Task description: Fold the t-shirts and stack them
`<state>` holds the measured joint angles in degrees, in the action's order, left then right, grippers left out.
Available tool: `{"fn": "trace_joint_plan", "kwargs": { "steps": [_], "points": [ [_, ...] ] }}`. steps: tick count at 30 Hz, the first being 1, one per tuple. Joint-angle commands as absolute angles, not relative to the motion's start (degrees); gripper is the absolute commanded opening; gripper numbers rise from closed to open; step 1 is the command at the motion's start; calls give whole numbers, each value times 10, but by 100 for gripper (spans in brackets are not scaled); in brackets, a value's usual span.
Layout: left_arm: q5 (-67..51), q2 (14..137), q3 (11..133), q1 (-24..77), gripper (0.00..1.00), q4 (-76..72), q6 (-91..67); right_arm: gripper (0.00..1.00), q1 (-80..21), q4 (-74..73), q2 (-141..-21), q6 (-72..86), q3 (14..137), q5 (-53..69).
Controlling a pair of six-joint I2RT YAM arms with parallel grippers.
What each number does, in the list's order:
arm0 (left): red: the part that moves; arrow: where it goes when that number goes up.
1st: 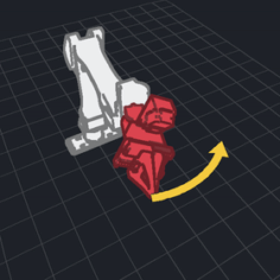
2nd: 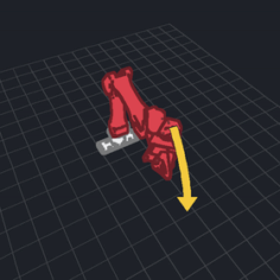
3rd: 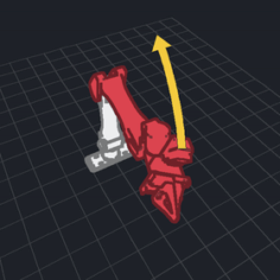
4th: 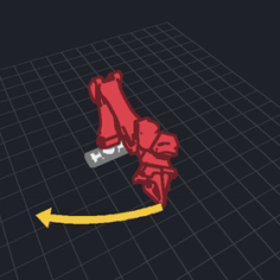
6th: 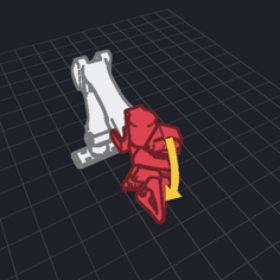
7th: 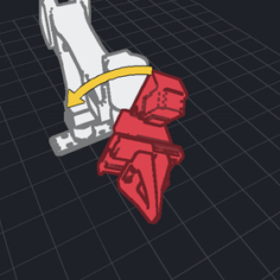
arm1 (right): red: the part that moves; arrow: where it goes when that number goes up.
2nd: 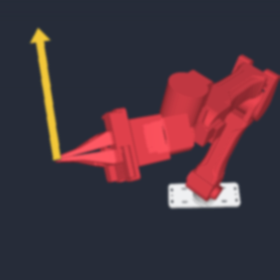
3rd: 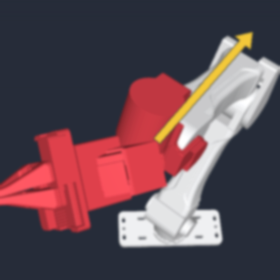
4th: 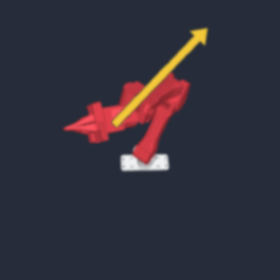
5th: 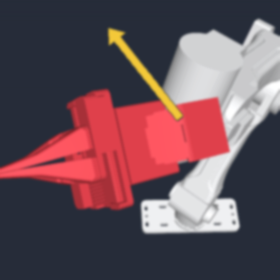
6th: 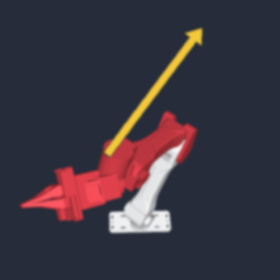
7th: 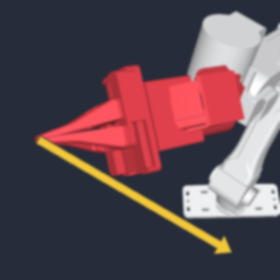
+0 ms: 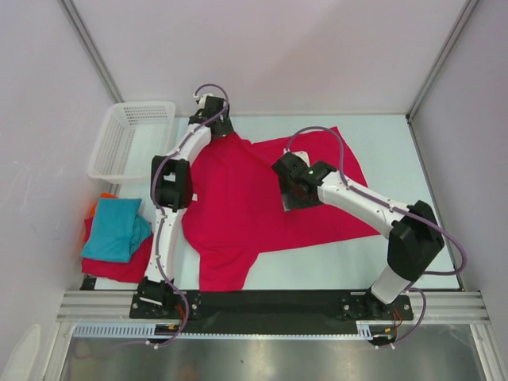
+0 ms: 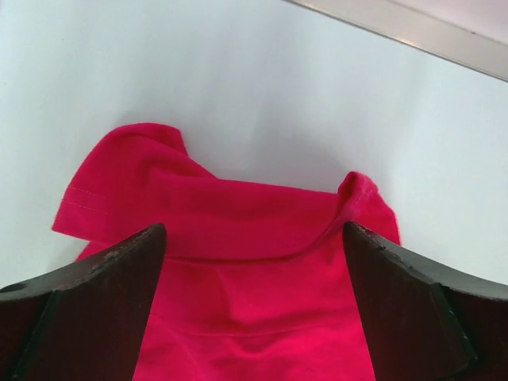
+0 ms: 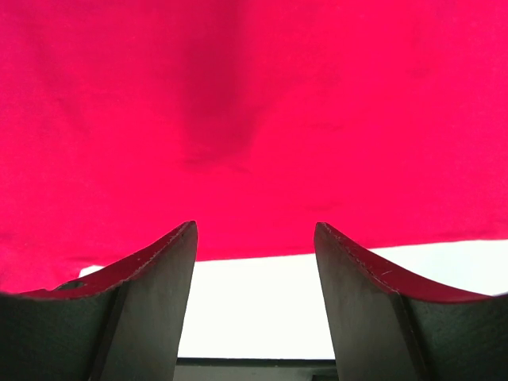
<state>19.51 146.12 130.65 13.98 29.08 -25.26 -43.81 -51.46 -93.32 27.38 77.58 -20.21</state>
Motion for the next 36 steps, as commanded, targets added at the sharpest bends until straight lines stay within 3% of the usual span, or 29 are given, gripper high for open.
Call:
{"fn": "trace_joint_plan", "kwargs": {
  "steps": [1,7,10,12,15,16,18,28,36],
  "points": [
    [144,1445,1324,124,96,285,-297,66,-442,-508,-955,274,808,-198],
    [62,1422,1260,105,70,240,-371,66,-445,-509,-965,273,809,-199],
    [60,1408,1242,110,63,231,-388,66,-445,-510,-966,273,809,-200],
    [63,1390,1215,112,63,222,-398,66,-445,-511,-966,272,809,-200],
    [77,1366,1187,122,77,210,-394,66,-445,-508,-966,271,808,-201],
    [90,1359,1181,127,88,210,-393,66,-445,-507,-966,272,807,-200],
    [105,1339,1160,132,99,202,-385,66,-445,-506,-966,271,805,-198],
    [159,1269,1056,162,99,132,-353,65,-450,-499,-962,273,796,-196],
    [134,1343,1121,163,100,163,-356,65,-453,-503,-954,272,789,-203]
  ]
}}
